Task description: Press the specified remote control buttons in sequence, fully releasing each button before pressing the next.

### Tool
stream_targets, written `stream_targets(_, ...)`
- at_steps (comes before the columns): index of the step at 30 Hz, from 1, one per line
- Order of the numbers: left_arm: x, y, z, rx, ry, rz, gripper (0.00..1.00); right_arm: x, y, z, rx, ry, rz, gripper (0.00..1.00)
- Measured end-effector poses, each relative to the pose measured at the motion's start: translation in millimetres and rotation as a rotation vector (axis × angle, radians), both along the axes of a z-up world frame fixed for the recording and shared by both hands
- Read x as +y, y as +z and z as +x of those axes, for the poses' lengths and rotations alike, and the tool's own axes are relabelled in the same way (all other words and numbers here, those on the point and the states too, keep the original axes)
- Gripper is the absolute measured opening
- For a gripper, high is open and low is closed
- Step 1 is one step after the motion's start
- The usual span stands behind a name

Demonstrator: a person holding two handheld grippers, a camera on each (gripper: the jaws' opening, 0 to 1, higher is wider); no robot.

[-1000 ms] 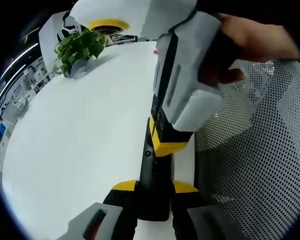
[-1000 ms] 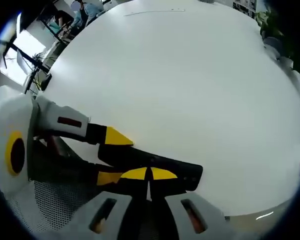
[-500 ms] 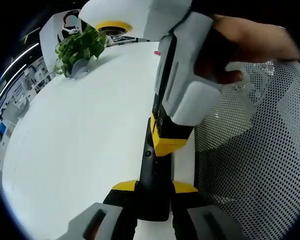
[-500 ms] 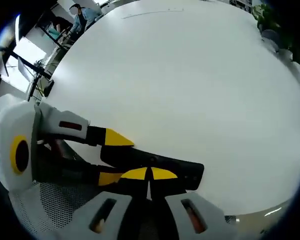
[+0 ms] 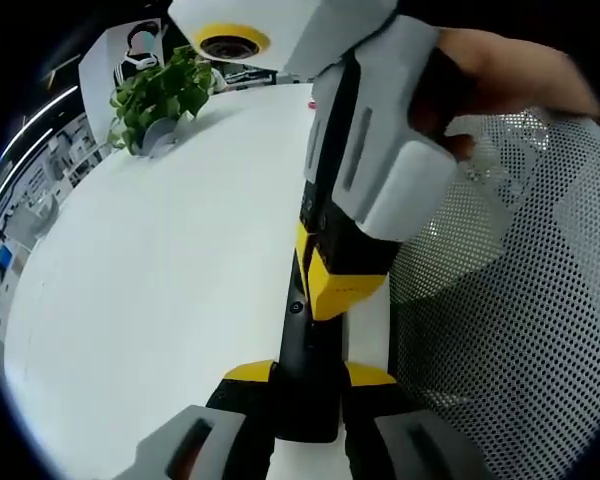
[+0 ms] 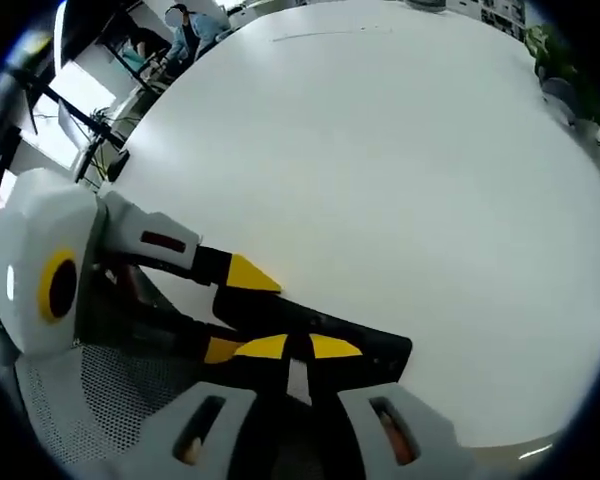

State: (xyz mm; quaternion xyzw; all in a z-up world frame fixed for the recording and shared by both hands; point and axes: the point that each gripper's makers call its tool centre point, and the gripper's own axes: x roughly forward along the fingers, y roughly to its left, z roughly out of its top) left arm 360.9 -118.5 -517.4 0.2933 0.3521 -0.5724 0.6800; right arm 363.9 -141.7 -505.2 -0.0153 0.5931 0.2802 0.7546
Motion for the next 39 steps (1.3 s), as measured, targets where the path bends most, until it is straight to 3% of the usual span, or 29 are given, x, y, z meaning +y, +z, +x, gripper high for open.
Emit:
stream_targets(2, -0.1, 0.2, -0.1, 0.0, 0.0, 0.0, 0.25, -4.1, -1.4, -0.2, -0.001, 0.012, -0.033, 0.0)
stream_targets(23, 0.4, -0.2, 0.5, 0.002, 0.0, 0.003, 0.25, -1.6, -4.6, 2.6, 0.004, 0.067, -0.069, 0.0)
stream_targets(28, 0.5, -0.2, 0.2, 0.002, 0.0, 0.003, 0.25, -1.4, -5.8, 2.4, 0.019, 0.155, -0.155, 0.0)
stream_targets(31, 0.6, -0.8, 0.3, 0.002, 0.0, 0.003, 0.25, 0.2, -7.0, 2.7, 0.035, 0.166, -0.186, 0.0)
stream_targets(39, 1.0, 0.0, -0.1, 0.003, -0.001, 0.005, 0.25, -3.0, -6.6, 1.4, 0.046, 0.132, -0.153, 0.0)
